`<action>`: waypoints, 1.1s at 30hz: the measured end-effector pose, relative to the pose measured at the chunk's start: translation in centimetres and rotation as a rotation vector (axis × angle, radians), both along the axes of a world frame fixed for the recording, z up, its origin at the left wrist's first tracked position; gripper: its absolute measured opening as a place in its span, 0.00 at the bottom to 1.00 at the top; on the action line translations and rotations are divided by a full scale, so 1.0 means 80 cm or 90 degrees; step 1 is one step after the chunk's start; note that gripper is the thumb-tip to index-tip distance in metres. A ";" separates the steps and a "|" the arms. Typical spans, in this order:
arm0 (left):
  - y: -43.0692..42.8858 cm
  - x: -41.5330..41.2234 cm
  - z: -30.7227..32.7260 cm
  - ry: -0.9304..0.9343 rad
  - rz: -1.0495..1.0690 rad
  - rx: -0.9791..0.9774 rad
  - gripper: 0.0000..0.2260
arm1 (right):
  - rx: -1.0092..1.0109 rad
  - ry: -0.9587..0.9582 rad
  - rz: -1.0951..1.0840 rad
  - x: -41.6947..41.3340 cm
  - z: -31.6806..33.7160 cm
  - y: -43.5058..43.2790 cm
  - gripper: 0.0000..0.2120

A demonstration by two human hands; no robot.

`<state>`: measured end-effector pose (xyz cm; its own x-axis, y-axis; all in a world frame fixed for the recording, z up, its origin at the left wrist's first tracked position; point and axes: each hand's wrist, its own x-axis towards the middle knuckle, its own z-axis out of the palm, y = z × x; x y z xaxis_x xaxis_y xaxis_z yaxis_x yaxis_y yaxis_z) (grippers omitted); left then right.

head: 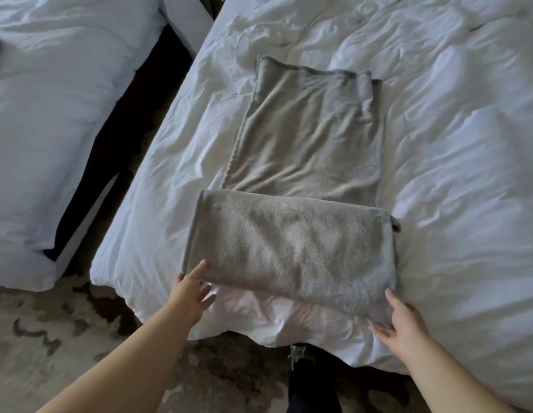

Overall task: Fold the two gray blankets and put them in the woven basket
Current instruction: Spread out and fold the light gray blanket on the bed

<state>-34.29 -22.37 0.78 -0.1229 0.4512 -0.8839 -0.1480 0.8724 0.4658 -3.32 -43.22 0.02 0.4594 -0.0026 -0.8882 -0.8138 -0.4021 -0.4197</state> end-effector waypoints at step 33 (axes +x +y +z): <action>0.001 -0.007 0.100 -0.065 0.097 0.012 0.21 | 0.211 -0.045 -0.185 -0.017 0.104 -0.017 0.04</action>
<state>-34.87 -22.32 8.78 -0.1011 0.4503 -0.8871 -0.3243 0.8281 0.4573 -4.69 -44.55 8.37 0.5418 0.1393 -0.8289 -0.8374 0.0045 -0.5466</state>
